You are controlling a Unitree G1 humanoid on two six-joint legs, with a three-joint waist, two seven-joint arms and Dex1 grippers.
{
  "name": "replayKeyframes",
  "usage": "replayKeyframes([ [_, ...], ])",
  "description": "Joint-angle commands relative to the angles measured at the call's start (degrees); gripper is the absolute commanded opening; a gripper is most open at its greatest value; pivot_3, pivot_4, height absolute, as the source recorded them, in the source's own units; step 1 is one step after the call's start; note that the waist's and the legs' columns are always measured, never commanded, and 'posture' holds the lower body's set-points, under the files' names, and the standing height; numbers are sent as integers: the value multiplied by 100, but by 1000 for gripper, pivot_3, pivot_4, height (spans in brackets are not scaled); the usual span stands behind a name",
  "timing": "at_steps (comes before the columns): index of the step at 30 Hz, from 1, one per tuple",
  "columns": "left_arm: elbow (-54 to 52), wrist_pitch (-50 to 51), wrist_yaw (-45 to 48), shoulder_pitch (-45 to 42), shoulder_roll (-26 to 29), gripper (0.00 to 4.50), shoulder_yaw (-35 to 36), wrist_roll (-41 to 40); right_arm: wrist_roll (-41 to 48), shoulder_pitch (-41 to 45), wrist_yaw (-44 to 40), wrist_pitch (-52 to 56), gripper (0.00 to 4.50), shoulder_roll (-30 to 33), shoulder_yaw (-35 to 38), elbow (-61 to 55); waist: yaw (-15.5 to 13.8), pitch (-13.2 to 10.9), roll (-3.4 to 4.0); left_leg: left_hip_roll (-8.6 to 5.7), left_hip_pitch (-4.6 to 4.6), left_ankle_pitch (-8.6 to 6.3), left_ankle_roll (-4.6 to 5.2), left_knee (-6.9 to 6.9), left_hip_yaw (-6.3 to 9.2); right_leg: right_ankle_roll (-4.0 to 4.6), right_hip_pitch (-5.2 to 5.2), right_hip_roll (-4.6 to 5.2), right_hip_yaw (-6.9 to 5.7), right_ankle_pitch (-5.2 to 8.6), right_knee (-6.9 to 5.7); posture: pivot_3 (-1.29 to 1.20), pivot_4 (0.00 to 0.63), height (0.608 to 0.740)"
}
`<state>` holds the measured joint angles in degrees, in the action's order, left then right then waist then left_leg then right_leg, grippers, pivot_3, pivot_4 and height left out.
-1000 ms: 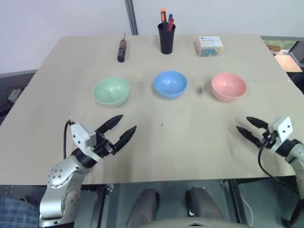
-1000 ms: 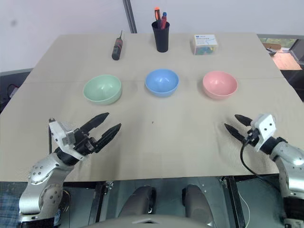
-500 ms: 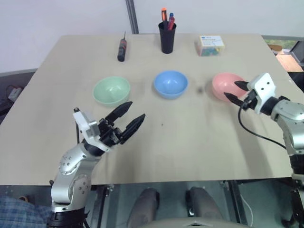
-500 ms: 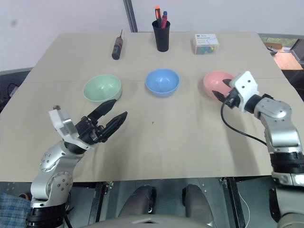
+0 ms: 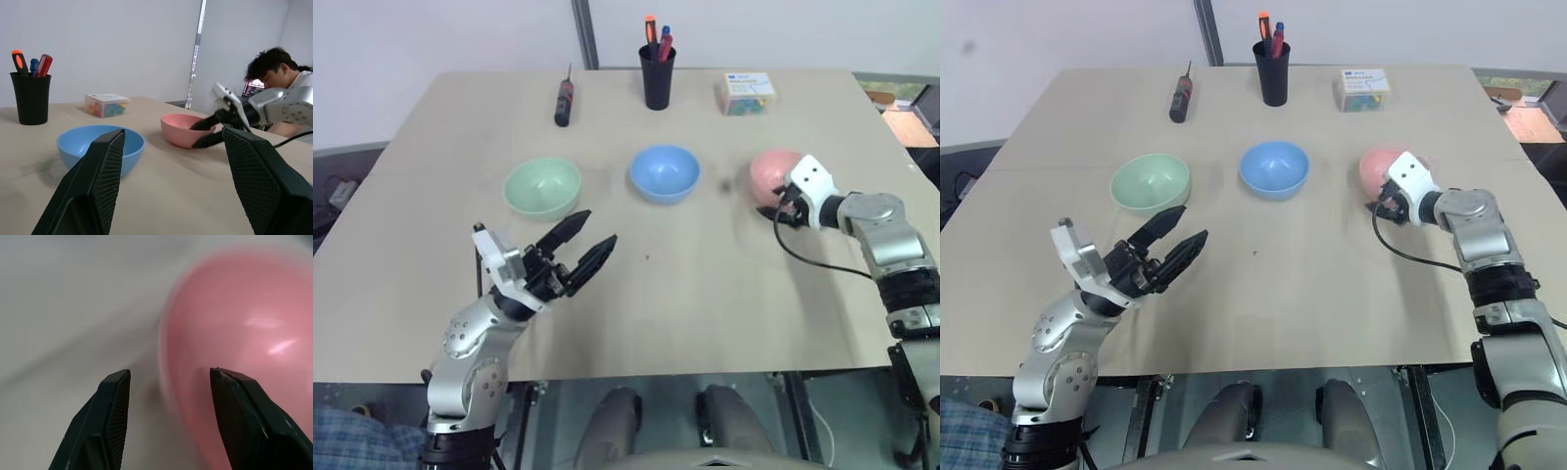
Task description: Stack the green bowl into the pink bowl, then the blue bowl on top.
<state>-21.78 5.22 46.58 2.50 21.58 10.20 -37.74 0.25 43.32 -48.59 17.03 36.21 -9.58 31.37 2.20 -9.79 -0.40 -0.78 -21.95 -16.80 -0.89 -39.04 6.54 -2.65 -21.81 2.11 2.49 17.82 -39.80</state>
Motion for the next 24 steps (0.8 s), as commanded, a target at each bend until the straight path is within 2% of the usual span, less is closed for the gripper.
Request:
replayKeyframes([
  [1, -210, -111, 11, 67, 3, 3378, -30, 34, -158, 324, -122, -238, 1872, 2, -47, 203, 16, 0, 1, 0, 1, 1, -1, 0, -3, 0, -1, 0, 3, 0, -1, 0, 150, 712],
  [5, -260, -95, -43, 97, 24, 3378, 4, 27, -233, 522, -143, -406, 83, -81, -27, 472, 18, 2, -3, 1, 3, 0, -1, 0, -2, 0, 0, 0, 2, 0, -2, 0, 150, 712],
  [11, -294, -74, -62, 157, 106, 3378, 51, 25, -278, 394, -404, -590, 13, -45, -96, 19, 12, 1, -2, 2, 1, -3, 4, 0, 0, 0, 0, 3, 1, 0, -1, 0, 150, 712],
  [16, -273, -62, -39, 150, 172, 3378, 85, 1, -191, -307, -1386, -551, 13, 397, -418, -2100, 3, -2, 3, 3, -6, -4, 6, 1, 5, 0, -7, 13, -1, 0, -1, 0, 150, 712],
  [19, -270, -27, -10, 166, 216, 3378, 103, -32, -155, -787, -1813, -47, 13, 718, -684, -3764, -6, -9, 13, 4, -12, -4, 6, 3, 12, 0, -10, 18, -6, 0, 4, 0, 150, 712],
  [24, -190, 40, 6, 98, 231, 3378, 52, -46, -718, -1040, -1756, 159, 13, 680, -1364, -5100, -9, -10, 13, 3, -9, -4, 5, 3, 15, 0, -8, 21, -9, 0, 5, 0, 150, 712],
])
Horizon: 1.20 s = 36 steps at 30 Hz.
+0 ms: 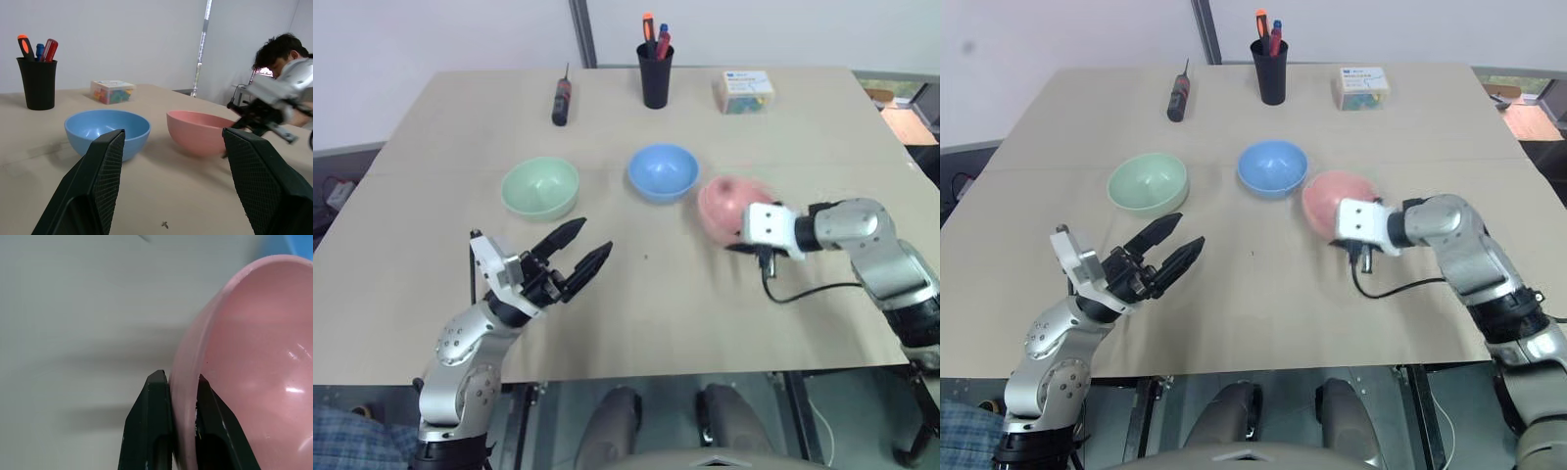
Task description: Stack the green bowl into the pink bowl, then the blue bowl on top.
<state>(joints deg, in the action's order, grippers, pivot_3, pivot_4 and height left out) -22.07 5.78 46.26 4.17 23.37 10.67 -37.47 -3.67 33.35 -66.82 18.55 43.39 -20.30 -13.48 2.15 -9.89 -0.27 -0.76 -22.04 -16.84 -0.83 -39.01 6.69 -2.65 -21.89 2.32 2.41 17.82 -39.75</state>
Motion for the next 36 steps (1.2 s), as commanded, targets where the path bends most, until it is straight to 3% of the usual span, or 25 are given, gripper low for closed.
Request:
replayKeyframes([
  [1, -142, -9, 45, -90, 49, 3378, -3, -68, -539, -46, 123, -113, 13, -78, -482, -665, -9, 0, 0, 0, 0, 0, 0, 0, 2, 0, 1, 0, -3, 0, 0, 0, 150, 712],
  [4, -106, 26, 40, -137, 42, 3378, -34, -45, -901, -130, 151, -296, 13, -188, -925, -777, -37, 0, -2, -3, 0, 8, -14, -1, 3, 0, 2, 1, -6, 0, 0, 0, 150, 712],
  [7, -68, 27, 74, -131, 46, 3378, -35, -22, -1122, -87, 171, -324, 1013, -315, -1111, -852, -37, -1, -1, -3, -1, 13, -23, -1, 4, 0, 0, 1, -6, 0, 2, 0, 150, 712],
  [11, -63, 25, 66, -120, 11, 3378, -65, 11, -1260, -76, 88, -282, 2798, -340, -1148, -916, -35, -1, -2, -3, -1, 13, -24, 0, 4, 0, 1, 1, -6, 0, 5, 0, 150, 712],
  [12, -66, 26, 64, -114, 6, 3378, -70, 15, -1250, -65, 84, -238, 2928, -364, -1112, -945, -35, -1, -2, -3, -1, 13, -24, 0, 4, 0, 1, 1, -6, 0, 5, 0, 150, 712],
  [16, -26, 40, -37, -124, -28, 3378, -89, 91, -603, 10, -122, 480, 4353, -480, -636, -1186, -35, -1, -3, -3, -1, 13, -24, 0, 6, 0, 2, 1, -7, 0, 4, 0, 150, 712],
  [17, -9, 48, -74, -149, -35, 3378, -95, 120, -237, 7, -148, 885, 4489, -614, -393, -1299, -35, -1, -3, -3, -1, 13, -24, 0, 6, 0, 2, 1, -7, 0, 4, 0, 150, 712],
  [21, 211, 212, -640, -437, -26, 3378, -69, 538, 1593, -231, 206, 2541, 4489, -1494, 1181, -1578, -34, -2, -5, -2, -1, 12, -22, 1, 13, 0, 2, 0, -9, 0, 3, 0, 150, 712],
  [28, 258, 1392, -1608, -1106, 377, 3378, -105, 980, 3391, -180, 897, 3767, 4489, -1741, 3096, -1810, -135, -3, -5, -14, -5, 0, 0, 3, 19, 0, 1, -7, -16, 0, 2, 0, 150, 712],
  [36, 370, 2581, -1678, -1976, 1450, 3378, -266, 1416, 4276, -388, 1184, 3545, 4489, -1200, 3783, -1848, -105, -4, -3, -11, -2, 0, 1, 9, 9, 0, -1, -20, -9, 0, 1, 0, 150, 712],
])
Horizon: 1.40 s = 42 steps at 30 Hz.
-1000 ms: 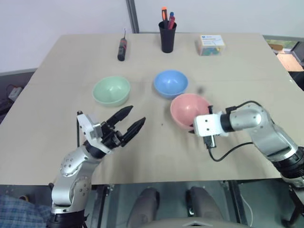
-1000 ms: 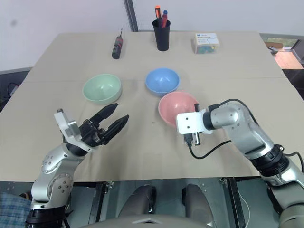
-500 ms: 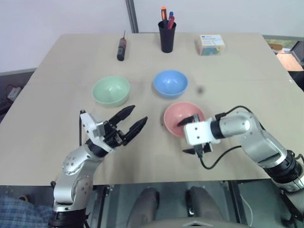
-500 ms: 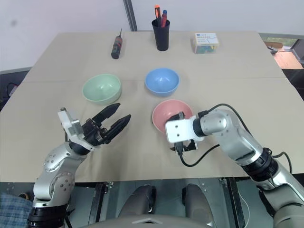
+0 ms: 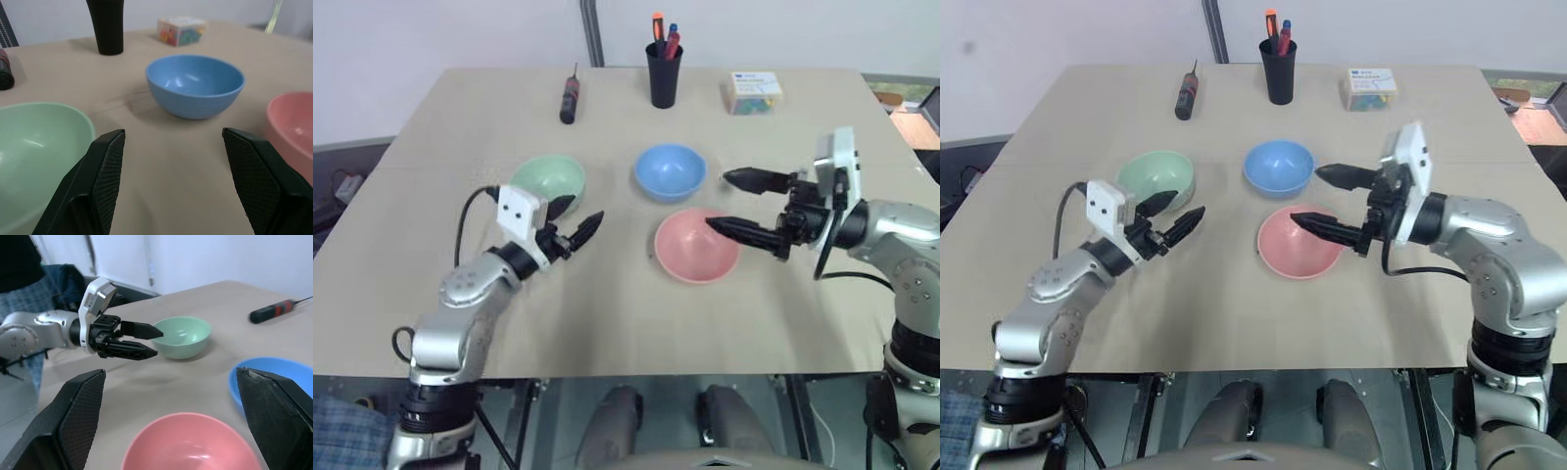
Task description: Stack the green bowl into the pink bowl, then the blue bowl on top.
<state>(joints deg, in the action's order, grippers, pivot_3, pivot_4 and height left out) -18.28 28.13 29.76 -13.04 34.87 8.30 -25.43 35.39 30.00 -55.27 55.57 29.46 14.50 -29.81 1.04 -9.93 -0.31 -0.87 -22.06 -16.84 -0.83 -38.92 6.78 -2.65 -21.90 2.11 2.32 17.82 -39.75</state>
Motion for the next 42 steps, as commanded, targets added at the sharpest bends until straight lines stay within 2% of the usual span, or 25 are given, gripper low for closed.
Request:
replayKeyframes([
  [1, 81, 551, -58, -401, 436, 3378, -32, 274, 487, -100, 16, -178, 4489, 287, 402, -221, 0, 0, -1, 0, 1, 0, 0, 0, -2, 0, 0, 0, 1, 0, 0, 0, 150, 712],
  [4, 287, 842, 17, -668, 817, 3378, -156, 550, 769, -233, -19, -352, 4489, 537, 611, -235, -7, -3, -2, 0, -1, 0, 1, 1, 1, 0, 0, -1, -2, 0, 1, 0, 150, 712],
  [8, 514, 1109, 82, -867, 1061, 3378, -279, 770, 1007, -392, 77, -526, 4489, 796, 713, -236, -3, -4, -3, 0, -1, -1, 1, 2, -4, -1, 0, 0, 1, 0, 4, 0, 150, 712],
  [12, 972, 836, 236, -928, 1261, 3378, -478, 1151, 1122, -565, 248, -685, 4489, 896, 684, -273, 4, -6, -3, 3, 0, 0, 1, 8, -5, 0, -2, -1, 3, 0, 3, 0, 150, 712],
  [20, 2016, -64, 618, -1285, 1159, 3378, -851, 1667, 1277, -672, 587, -913, 4489, 961, 562, -316, -27, -8, -5, 3, -5, 4, -6, 8, -3, 0, -5, 5, 0, 0, 6, 0, 150, 712],
  [23, 2408, -488, 820, -1488, 1161, 2590, -1018, 1879, 1317, -708, 593, -995, 4500, 1030, 524, -312, -22, -8, -5, 3, -7, 4, -6, 9, -4, 0, -6, 5, 0, 0, 6, 0, 150, 712],
  [25, 2604, -659, 918, -1613, 1136, 1711, -1077, 1970, 1422, -699, 633, -997, 4500, 1071, 538, -308, -22, -8, -5, 2, -19, 8, -13, 8, -6, 0, -18, 4, 1, 0, 6, 0, 150, 712],
  [26, 2710, -762, 960, -1673, 1131, 1460, -1115, 2033, 1485, -696, 639, -985, 4500, 1104, 557, -303, -21, -8, -5, 2, -26, 13, -22, 6, -5, 0, -26, 4, 1, 0, 5, 0, 150, 712],
  [27, 2814, -844, 995, -1725, 1119, 853, -1136, 2076, 1507, -714, 598, -999, 4500, 1167, 557, -301, -17, -7, -7, 2, -41, 13, -23, 3, -4, 0, -42, 4, 1, 0, 1, 0, 150, 712],
  [29, 2969, -963, 1108, -1800, 1114, 48, -1178, 2143, 1560, -749, 562, -1023, 4500, 1253, 557, -291, -9, -7, -7, 2, -84, 14, -24, -10, -5, 0, -82, 2, 1, 0, -12, 0, 150, 712],
  [37, 3016, -1144, 1549, -1908, 1064, 12, -1243, 2217, 1549, -828, 486, -1232, 4500, 1392, 419, -215, -9, -7, -7, 1, -84, 14, -23, -16, -8, 0, -81, 2, 2, 0, -15, 0, 150, 712],
  [42, 2553, -1040, 2354, -2099, 1143, 12, -1325, 1892, 1526, -832, 472, -1329, 4500, 1400, 341, -162, -20, -7, -7, 1, -86, 14, -23, -22, -7, 0, -79, 0, 0, 0, -17, 0, 150, 712],
])
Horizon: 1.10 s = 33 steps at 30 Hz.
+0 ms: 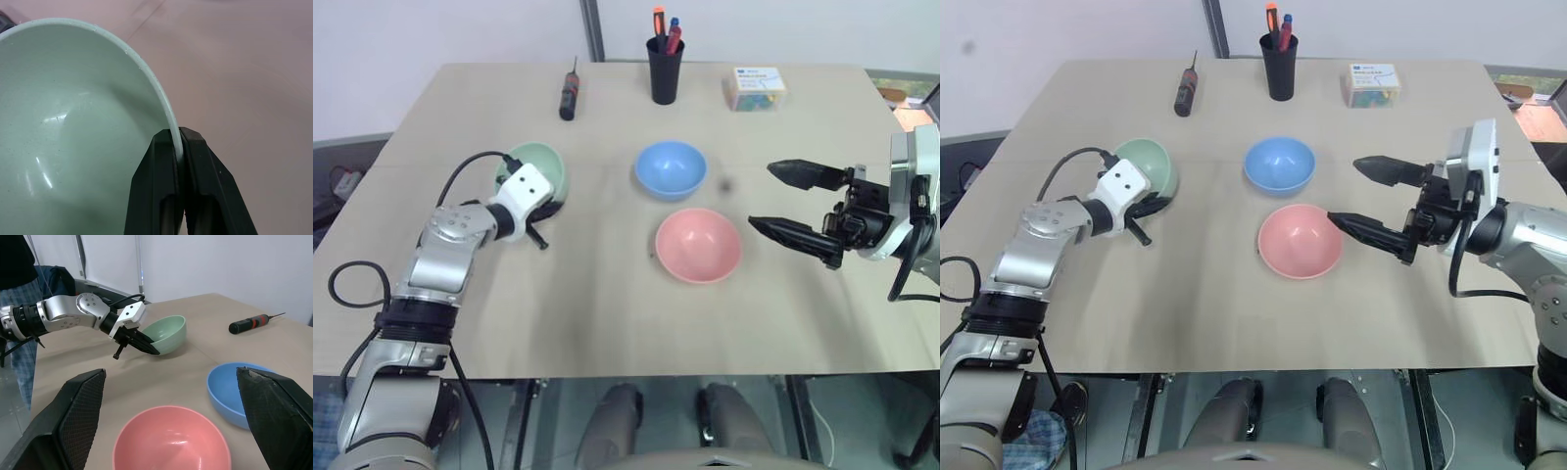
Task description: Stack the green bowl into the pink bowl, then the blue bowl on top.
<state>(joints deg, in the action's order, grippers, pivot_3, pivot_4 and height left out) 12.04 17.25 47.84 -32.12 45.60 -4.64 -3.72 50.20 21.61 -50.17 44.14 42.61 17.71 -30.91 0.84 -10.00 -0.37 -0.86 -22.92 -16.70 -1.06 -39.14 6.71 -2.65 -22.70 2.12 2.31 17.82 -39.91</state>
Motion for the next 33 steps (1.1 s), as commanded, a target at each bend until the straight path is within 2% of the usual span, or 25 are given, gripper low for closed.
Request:
replayKeyframes([
  [1, -632, 12, 780, -261, 69, 12, -32, -409, 39, 10, -43, -200, 4500, 88, 5, -38, 0, 0, 0, 0, -1, 0, 0, -1, 0, 0, 0, 0, -1, 0, 1, 0, 150, 712],
  [4, -1027, -333, 1390, -520, 296, 12, -286, -298, 26, 13, -60, -245, 4500, 110, -38, -1, 6, -3, -4, 0, -5, 0, 0, -3, 2, 0, 0, -1, -4, 0, 1, 0, 150, 712],
  [9, -1918, -22, 2013, -1243, 41, 12, -454, -798, -40, -28, -98, -347, 4500, 107, -179, -8, 7, -4, -6, 0, -10, 0, -1, -8, 0, 0, 0, -4, -10, 0, 2, 0, 150, 712],
  [15, -2787, 111, 2661, -1234, 9, 12, -898, -1028, -74, -43, -99, -410, 4500, 132, -248, 1, 126, -4, -6, 2, -4, 0, 0, -5, -12, 0, 0, -9, 1, 0, 0, 0, 150, 712],
  [20, -2777, -304, 2887, -1362, -202, 12, -1191, -899, -92, 3, -61, -459, 4500, 143, -313, -40, 147, -4, -6, 2, 1, 0, 1, -11, -17, 0, 4, -12, 2, 0, -6, 0, 150, 712],
  [25, -2518, -663, 2871, -1623, -526, 12, -1197, -862, -148, -54, -64, -525, 4500, 163, -319, -44, 136, -5, -7, 1, -2, 0, 1, -15, -23, 0, 5, -12, -1, 0, -6, 0, 150, 712],
  [31, -2483, -797, 2916, -1706, -613, 12, -1217, -833, -166, -75, -8, -559, 4500, 179, -295, -99, 146, -5, -7, 1, -2, 0, 1, -15, -21, 0, 5, -11, 0, 0, -6, 0, 150, 712],
  [33, -2494, -765, 2929, -1717, -607, 724, -1190, -853, -155, -79, 17, -556, 4500, 181, -274, -120, 145, -5, -7, 1, -1, 0, 1, -16, -20, 0, 5, -12, 0, 0, -8, 0, 150, 712],
])
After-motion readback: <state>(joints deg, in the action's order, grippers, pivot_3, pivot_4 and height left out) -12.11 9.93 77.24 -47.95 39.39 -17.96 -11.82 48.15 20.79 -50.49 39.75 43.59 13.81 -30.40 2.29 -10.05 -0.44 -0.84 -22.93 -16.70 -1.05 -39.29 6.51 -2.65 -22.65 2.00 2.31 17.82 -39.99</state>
